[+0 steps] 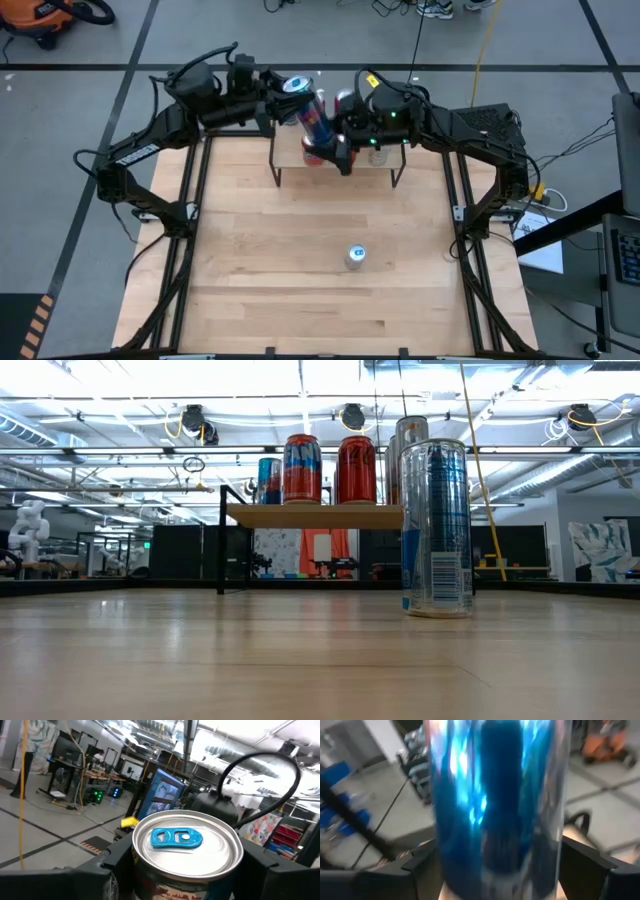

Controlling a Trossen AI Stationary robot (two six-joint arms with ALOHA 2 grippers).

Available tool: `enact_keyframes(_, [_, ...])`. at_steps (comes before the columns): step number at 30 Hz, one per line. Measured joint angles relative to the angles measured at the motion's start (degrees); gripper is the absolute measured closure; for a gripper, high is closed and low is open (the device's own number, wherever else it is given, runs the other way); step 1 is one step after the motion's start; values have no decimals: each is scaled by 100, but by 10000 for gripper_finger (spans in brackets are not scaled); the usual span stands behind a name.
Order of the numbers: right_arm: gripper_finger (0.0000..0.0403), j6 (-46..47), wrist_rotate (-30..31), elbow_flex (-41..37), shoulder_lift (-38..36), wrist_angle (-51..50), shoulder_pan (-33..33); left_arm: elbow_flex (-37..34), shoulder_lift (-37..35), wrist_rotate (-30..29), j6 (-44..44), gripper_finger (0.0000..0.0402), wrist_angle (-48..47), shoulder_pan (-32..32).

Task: Place canned beverage on shelf
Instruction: Put the top blue soda can on the shelf aligned with the other blue soda can

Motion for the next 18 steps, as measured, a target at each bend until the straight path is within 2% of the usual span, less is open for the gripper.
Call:
enact_keyframes(4, [99, 246, -422, -4, -155, -741, 4, 0, -168, 188, 226, 166, -227, 115])
enact_keyframes(9, [99, 377, -943, -4, -498, -1718, 0, 0, -451, 573, 1059, 166, -736, 411])
enact_keyframes(14, [99, 639, -1148, -4, -970, -2500, 120, 7, -775, 1705, 1502, 165, -536, 950])
enact_keyframes(18, [99, 984, -853, -4, -1313, -2687, 321, 11, -924, 2573, 1644, 165, -633, 1598])
